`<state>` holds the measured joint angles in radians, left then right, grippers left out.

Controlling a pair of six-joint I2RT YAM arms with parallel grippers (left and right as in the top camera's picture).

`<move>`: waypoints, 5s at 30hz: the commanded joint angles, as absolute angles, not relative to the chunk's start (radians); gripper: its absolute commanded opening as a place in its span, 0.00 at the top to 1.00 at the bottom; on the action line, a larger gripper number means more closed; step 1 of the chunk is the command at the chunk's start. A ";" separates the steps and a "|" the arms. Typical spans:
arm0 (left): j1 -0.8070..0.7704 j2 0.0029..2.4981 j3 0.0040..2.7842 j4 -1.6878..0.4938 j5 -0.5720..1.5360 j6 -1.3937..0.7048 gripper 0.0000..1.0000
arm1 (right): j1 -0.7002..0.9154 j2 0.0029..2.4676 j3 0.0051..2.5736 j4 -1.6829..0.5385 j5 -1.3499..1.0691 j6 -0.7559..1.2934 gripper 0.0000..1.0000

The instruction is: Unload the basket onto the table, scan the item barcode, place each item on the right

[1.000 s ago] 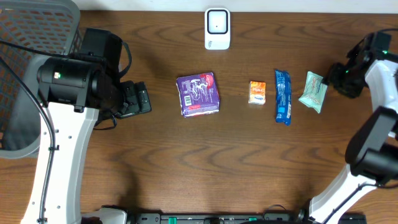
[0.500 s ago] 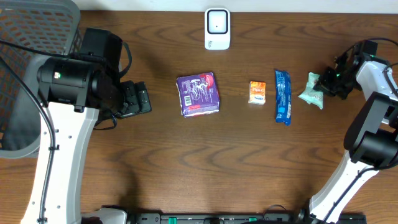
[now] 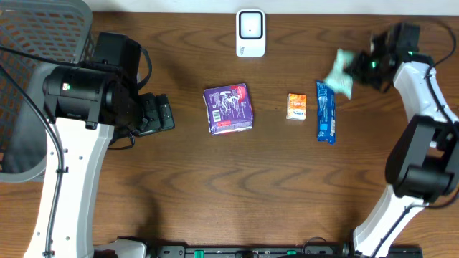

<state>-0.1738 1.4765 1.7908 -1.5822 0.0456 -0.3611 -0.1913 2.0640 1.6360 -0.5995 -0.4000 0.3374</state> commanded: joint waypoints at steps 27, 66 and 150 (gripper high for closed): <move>-0.171 1.483 1.791 -1.585 0.033 -0.348 0.02 | 0.328 2.310 1.827 0.055 0.023 0.833 0.99; -0.171 1.483 1.791 -1.585 0.033 -0.348 0.02 | -0.486 2.304 2.341 -1.200 0.227 0.396 0.07; -0.171 1.483 1.791 -1.585 0.033 -0.348 0.02 | 0.344 2.228 1.688 -1.089 0.714 0.514 0.48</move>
